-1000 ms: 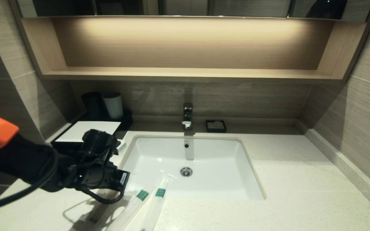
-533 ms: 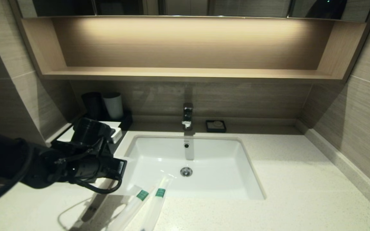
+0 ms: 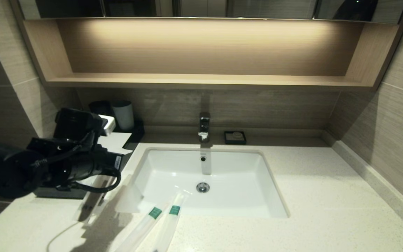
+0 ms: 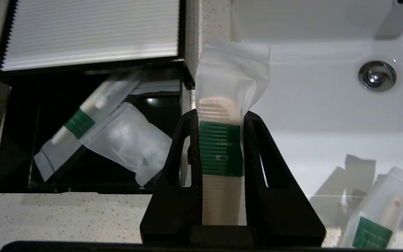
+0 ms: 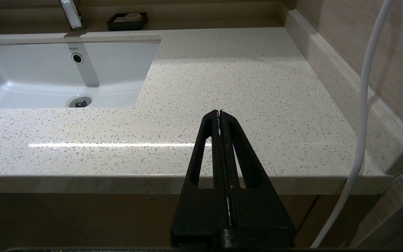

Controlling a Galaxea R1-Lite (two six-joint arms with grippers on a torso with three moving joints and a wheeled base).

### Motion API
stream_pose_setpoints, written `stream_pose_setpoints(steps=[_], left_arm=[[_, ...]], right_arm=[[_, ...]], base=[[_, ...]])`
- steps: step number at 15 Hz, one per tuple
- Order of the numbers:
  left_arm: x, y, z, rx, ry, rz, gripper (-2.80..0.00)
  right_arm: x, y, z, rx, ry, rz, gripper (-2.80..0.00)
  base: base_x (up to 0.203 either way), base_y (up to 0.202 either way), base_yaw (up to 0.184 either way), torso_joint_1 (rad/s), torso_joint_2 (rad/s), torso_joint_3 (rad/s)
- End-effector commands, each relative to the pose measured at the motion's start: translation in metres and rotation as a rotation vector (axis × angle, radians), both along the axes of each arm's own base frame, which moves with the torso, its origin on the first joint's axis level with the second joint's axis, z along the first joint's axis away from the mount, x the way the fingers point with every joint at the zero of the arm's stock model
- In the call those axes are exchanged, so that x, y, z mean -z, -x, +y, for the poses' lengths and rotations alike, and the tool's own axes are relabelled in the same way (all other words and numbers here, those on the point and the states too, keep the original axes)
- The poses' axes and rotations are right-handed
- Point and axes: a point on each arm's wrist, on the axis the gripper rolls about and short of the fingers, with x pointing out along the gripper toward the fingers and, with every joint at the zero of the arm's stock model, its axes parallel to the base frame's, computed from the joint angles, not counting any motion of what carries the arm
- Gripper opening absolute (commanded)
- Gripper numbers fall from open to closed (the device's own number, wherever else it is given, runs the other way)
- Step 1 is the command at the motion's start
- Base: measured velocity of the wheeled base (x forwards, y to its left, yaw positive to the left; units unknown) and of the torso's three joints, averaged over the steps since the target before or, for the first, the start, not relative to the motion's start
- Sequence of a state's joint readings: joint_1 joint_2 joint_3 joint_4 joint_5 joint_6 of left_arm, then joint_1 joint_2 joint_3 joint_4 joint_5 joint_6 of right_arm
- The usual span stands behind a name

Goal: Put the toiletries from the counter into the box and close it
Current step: Pick up the bathroom toiletry, then place the bathroom toiletry into the drawer

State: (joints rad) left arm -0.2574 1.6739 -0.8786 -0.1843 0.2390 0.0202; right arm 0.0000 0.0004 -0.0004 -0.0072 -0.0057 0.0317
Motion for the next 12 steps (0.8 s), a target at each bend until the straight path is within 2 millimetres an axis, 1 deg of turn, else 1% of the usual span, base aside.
stream_pose_setpoints(steps=[1, 4, 6, 8, 12], left_arm=[[-0.016, -0.007, 0.019, -0.07, 0.008, -0.053, -2.8], [-0.026, -0.019, 0.049, -0.158, -0.019, -0.055, -2.8], [-0.025, -0.027, 0.067, -0.214, -0.025, -0.047, -2.8], [-0.019, -0.035, 0.079, -0.25, -0.027, -0.032, -2.8], [-0.006, -0.051, 0.091, -0.287, -0.024, -0.001, -2.8]], right_arm=[[0.0, 0.0, 0.0, 0.0, -0.001, 0.0, -2.8], [0.0, 0.0, 0.0, 0.0, -0.001, 0.0, -2.8], [0.0, 0.0, 0.0, 0.0, -0.001, 0.001, -2.8], [0.0, 0.0, 0.0, 0.0, -0.001, 0.001, -2.8], [0.0, 0.0, 0.0, 0.0, -0.001, 0.001, -2.8]], base=[[0.0, 0.0, 0.0, 0.0, 0.0, 0.0], [0.0, 0.0, 0.0, 0.0, 0.0, 0.0], [0.0, 0.0, 0.0, 0.0, 0.0, 0.0], [0.0, 0.0, 0.0, 0.0, 0.0, 0.0], [0.0, 0.0, 0.0, 0.0, 0.0, 0.0]])
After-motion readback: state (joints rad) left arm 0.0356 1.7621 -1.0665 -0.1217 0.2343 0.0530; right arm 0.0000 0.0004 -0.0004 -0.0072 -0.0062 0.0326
